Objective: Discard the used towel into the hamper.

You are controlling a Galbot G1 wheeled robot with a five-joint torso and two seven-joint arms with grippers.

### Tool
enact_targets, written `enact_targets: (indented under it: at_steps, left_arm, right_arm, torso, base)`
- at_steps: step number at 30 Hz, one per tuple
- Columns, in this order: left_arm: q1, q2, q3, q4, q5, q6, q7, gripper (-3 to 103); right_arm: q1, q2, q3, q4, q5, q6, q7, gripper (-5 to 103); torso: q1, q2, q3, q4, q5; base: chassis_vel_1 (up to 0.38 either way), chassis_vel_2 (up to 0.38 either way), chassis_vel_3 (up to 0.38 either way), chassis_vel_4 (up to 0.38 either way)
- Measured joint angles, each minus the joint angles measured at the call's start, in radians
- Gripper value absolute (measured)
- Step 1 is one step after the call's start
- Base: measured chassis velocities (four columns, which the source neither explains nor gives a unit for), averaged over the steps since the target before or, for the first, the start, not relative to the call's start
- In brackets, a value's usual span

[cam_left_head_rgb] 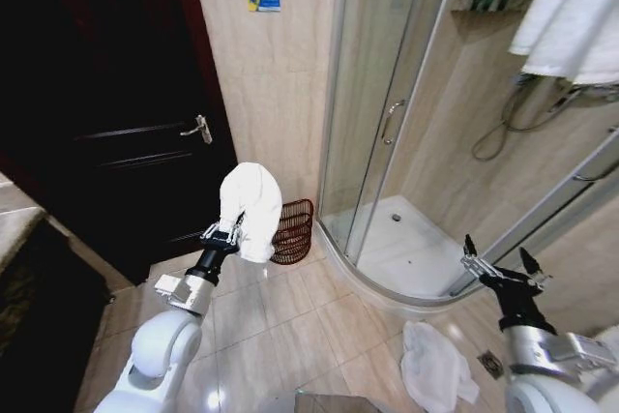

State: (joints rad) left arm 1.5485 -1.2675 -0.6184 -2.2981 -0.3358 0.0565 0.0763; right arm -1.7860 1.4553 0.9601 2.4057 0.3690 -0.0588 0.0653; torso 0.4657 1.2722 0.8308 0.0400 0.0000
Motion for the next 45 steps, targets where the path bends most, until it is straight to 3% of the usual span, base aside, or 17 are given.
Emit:
enact_targets:
  at_steps: [25,37,45]
  left_arm:
    - [-0.009,0.011,0.006,0.039,-0.006,-0.022,-0.011,16]
    - [-0.023,0.023,0.017,0.055,-0.021,-0.022,-0.004,16]
    - [-0.051,0.028,0.027,0.083,-0.025,-0.025,0.007,16]
  right_arm:
    - [0.025,0.008,-0.044,-0.003,-0.035,-0.009,-0.007,100]
    - [0.042,0.022,-0.066,0.007,-0.052,-0.047,-0.001,100]
    - [0.056,0.027,-0.073,0.013,-0.066,-0.055,0.005,100]
  torso:
    - [0.0,0.0,0.0,-0.0004,0.0]
    - [0.0,-0.001,-0.001,-0.0005,-0.0001]
    - [-0.018,-0.039,-0.02,-0.0005,0.0]
  base:
    - [-0.056,0.057,0.058,-0.058]
    - [-0.073,0.073,0.081,-0.079]
    - [0.0,0.0,0.0,0.0]
